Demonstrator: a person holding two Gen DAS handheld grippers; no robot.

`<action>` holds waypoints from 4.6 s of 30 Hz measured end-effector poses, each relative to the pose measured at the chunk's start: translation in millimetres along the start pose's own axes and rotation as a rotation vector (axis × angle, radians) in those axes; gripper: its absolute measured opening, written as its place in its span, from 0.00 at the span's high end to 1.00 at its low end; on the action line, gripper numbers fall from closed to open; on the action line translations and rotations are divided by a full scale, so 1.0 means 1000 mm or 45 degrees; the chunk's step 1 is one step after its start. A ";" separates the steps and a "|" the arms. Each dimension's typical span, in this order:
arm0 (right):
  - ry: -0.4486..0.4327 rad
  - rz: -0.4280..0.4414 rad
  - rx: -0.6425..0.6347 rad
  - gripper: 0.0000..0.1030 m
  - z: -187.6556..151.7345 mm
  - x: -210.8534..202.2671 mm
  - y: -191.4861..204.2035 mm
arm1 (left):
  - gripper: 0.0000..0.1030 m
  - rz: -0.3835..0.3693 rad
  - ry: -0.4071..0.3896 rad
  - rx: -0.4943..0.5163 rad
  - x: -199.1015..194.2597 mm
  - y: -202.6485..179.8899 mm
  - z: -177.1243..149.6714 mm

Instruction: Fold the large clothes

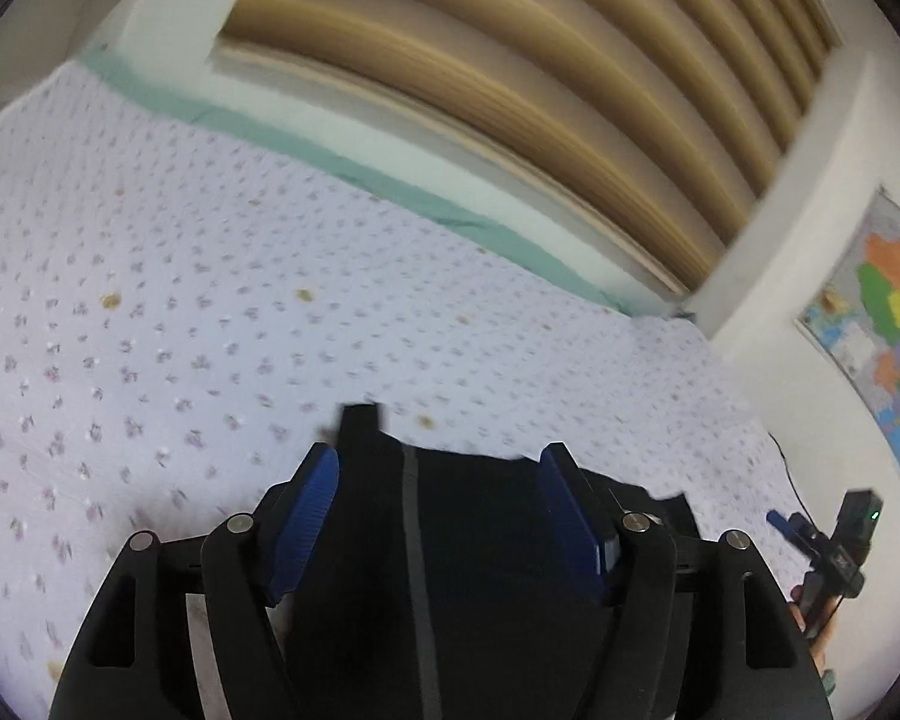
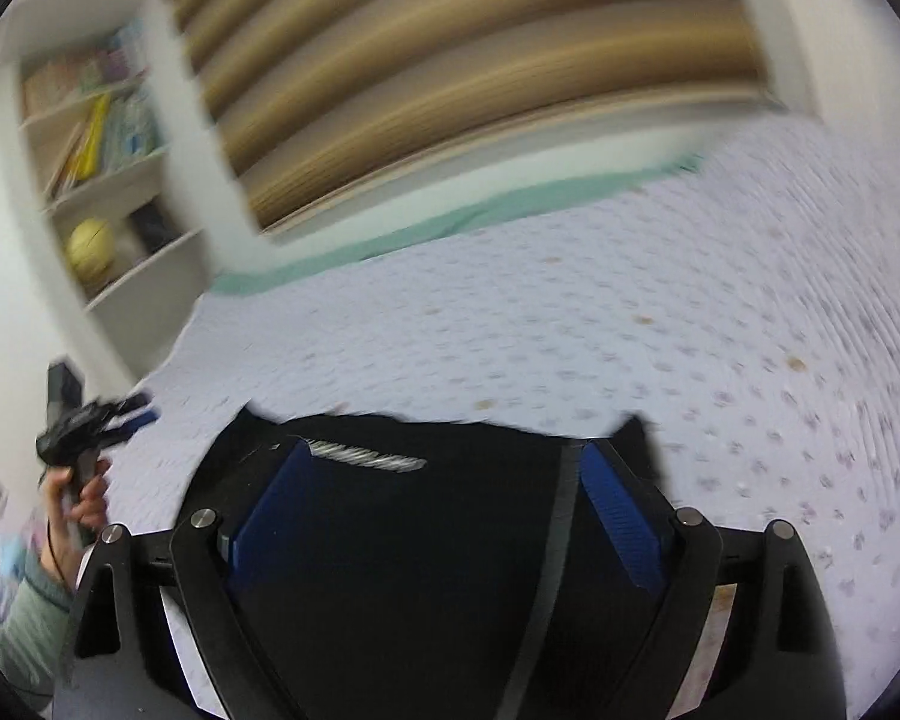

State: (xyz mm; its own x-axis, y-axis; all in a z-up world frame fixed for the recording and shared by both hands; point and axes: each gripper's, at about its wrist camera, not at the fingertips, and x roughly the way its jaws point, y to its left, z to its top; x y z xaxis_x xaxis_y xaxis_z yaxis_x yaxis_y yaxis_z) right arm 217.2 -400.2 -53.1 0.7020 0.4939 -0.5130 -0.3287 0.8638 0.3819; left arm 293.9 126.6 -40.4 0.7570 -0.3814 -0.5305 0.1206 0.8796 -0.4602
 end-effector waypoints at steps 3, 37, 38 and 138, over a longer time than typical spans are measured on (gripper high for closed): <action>0.142 -0.002 -0.003 0.10 -0.013 0.010 0.046 | 0.31 -0.008 0.080 0.049 0.001 -0.034 -0.027; 0.561 -0.367 -0.002 0.09 -0.084 0.181 0.042 | 0.36 0.158 0.594 0.061 0.192 -0.082 -0.077; 0.541 -0.353 0.002 0.09 -0.085 0.176 0.043 | 0.36 0.163 0.578 0.087 0.187 -0.085 -0.079; 0.484 0.137 0.412 0.33 -0.127 0.058 -0.089 | 0.50 -0.391 0.549 -0.448 0.105 0.097 -0.092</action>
State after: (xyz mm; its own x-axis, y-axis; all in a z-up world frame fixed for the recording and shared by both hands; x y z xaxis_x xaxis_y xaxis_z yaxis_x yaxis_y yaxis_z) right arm 206.9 -435.3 -214.5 0.3760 0.6318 -0.6778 -0.1318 0.7606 0.6358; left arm 325.6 145.6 -205.8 0.3858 -0.7461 -0.5426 0.0170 0.5938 -0.8044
